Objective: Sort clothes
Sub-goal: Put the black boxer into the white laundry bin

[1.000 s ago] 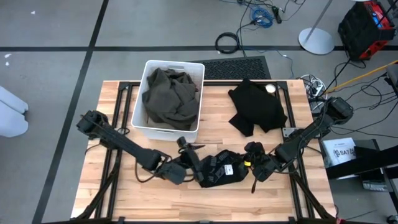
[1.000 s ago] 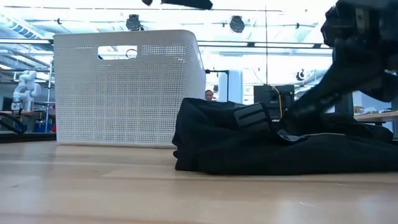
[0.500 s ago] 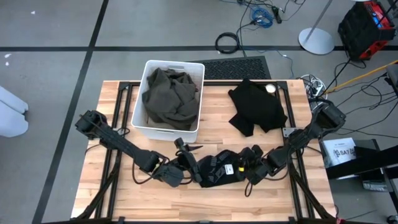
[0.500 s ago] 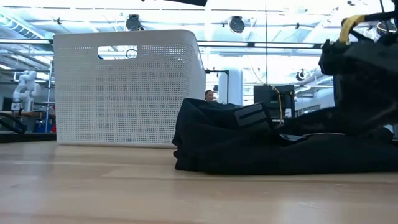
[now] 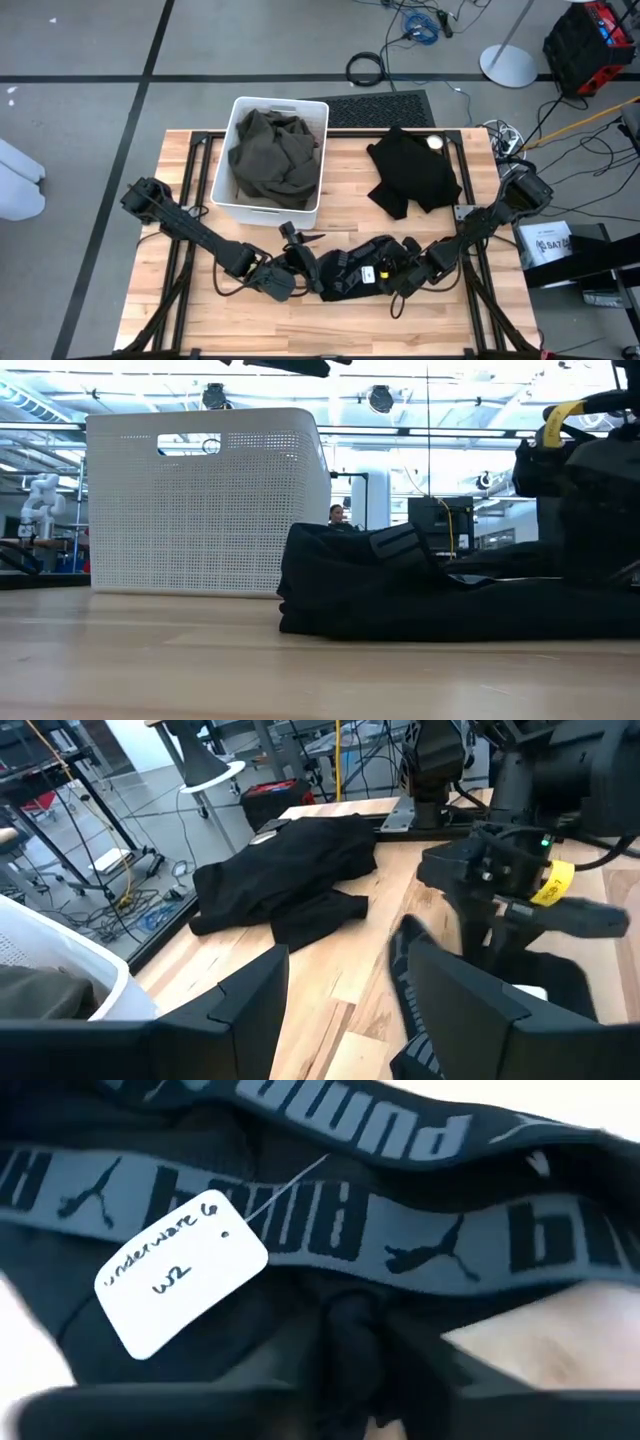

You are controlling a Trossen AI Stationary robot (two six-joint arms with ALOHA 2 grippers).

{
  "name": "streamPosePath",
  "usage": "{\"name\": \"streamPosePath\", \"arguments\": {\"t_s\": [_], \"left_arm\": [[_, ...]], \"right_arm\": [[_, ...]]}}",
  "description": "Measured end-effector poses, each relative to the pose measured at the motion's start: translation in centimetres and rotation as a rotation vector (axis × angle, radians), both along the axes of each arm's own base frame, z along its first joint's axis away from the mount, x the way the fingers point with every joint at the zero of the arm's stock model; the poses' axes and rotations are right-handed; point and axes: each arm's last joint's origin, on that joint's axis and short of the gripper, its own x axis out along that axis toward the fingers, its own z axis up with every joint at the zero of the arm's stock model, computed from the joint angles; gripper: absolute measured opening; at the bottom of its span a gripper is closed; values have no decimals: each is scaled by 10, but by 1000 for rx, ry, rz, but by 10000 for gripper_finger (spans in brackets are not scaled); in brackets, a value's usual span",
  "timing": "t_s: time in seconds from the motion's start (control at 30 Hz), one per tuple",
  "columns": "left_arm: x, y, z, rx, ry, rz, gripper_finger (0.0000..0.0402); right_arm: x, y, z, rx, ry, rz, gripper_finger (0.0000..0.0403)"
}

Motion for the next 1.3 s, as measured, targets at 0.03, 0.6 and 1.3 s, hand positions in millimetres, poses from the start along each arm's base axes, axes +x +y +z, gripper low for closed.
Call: {"name": "streamPosePath", "arguments": {"t_s": [0.03, 0.6, 1.3], "left_arm": [[0, 0, 0, 1, 1, 0, 216], [-4, -1, 3, 3, 3, -6, 216], [-50, -17, 18, -532, 20, -64, 216]], "right_arm": [[0, 0, 1, 18, 6, 8, 78], [10, 2, 88, -15, -120, 84, 2], [144, 31, 67, -135, -169, 278, 0]]}}
